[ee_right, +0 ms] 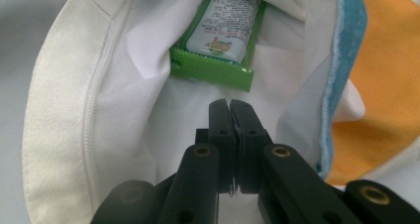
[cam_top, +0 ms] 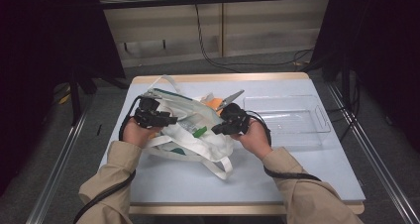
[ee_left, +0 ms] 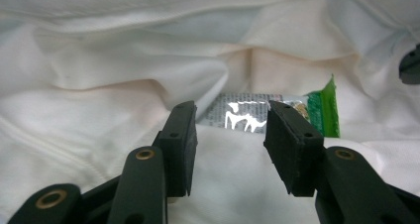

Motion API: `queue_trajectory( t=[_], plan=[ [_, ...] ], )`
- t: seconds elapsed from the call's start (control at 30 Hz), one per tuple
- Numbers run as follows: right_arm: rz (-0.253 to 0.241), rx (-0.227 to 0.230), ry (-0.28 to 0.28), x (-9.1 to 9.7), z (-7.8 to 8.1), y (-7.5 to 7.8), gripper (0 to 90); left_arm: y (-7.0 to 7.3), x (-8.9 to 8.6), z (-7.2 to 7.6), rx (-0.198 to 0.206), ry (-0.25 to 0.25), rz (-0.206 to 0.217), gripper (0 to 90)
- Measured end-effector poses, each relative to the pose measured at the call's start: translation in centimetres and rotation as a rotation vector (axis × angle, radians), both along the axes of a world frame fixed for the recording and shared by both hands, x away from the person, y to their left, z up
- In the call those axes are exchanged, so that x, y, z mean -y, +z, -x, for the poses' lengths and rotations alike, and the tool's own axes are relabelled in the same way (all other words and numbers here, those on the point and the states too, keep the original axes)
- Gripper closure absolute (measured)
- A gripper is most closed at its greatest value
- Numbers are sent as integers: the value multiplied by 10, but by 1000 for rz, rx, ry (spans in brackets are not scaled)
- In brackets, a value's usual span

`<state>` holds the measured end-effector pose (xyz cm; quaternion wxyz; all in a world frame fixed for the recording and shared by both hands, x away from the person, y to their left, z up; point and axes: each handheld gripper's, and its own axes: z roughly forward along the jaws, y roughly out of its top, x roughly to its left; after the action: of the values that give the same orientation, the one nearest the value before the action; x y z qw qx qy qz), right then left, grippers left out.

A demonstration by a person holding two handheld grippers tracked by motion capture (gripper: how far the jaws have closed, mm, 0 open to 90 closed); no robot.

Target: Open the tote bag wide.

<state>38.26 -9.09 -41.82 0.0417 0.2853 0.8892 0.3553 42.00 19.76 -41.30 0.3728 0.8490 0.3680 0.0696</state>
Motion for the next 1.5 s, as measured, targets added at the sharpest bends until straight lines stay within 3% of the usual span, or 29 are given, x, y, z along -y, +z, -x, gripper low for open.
queue_trajectory(
  t=[0.1, 0.17, 0.2, 0.23, 0.27, 0.33, 0.4, 0.47, 0.5, 0.53, 0.63, 0.73, 0.83, 0.87, 1.0, 1.03, 1.1, 1.13, 1.17, 1.23, 1.3, 1.4, 1.43, 1.5],
  plan=[
    [9, 2, 1, -2, -1, 0, 884, -6, 1, 0, -7, -20, -22, 508],
    [9, 7, 3, -2, -2, 0, 884, -11, 4, 0, -27, -9, 3, 490],
    [10, 4, 1, -2, -2, 0, 883, -13, 2, -2, -38, -41, -23, 471],
    [12, 9, 1, -1, -2, -1, 882, -17, 5, -2, -48, -30, -23, 455],
    [11, 7, -1, -1, -2, -1, 882, -19, 4, -3, -57, -53, -48, 442],
    [10, 9, -2, -1, -2, 0, 881, -23, 7, -2, -60, -53, -45, 434],
    [13, 9, -4, -1, -2, 0, 878, -27, 7, -3, -89, -62, -70, 438],
    [15, 15, -3, -1, -2, 0, 869, -29, 8, -4, -102, -85, -108, 437],
    [15, 12, -6, 0, -2, 0, 862, -31, 10, -3, -103, -75, -102, 436],
    [15, 13, -8, 0, -3, 0, 861, -31, 9, -3, -103, -89, -130, 436],
    [12, 9, -17, 1, -2, 0, 853, -32, 13, 0, -97, -91, -161, 539],
    [11, 15, -15, 2, -4, -1, 850, -36, 16, 4, -81, -117, -161, 633],
    [14, 9, -18, 2, -5, -2, 850, -39, 19, 5, -91, -108, -143, 838],
    [12, 9, -24, 2, -6, -2, 850, -38, 19, 3, -89, -142, -182, 900],
    [9, 4, -32, 3, -9, 0, 851, -36, 25, 7, -88, -108, -186, 900],
    [4, 11, -32, 4, -11, 0, 850, -34, 23, 7, -89, -126, -201, 900],
    [4, 8, -38, 5, -13, 1, 850, -31, 20, 9, -97, -107, -160, 900],
    [4, 8, -40, 5, -14, 2, 850, -29, 17, 9, -102, -133, -183, 900],
    [4, 5, -41, 5, -14, 3, 851, -29, 16, 12, -102, -115, -155, 900],
    [13, 7, -42, 5, -15, 3, 851, -28, 11, 13, -99, -138, -164, 900],
    [18, 8, -42, 5, -16, 3, 851, -27, 9, 15, -115, -101, -123, 900],
    [17, 1, -55, 6, -16, 3, 852, -24, 6, 16, -115, -133, -143, 900],
    [15, 3, -55, 7, -17, 3, 852, -24, 6, 17, -108, -107, -127, 900],
    [17, 5, -54, 7, -17, 3, 852, -23, 3, 17, -110, -128, -137, 900]
  ],
)
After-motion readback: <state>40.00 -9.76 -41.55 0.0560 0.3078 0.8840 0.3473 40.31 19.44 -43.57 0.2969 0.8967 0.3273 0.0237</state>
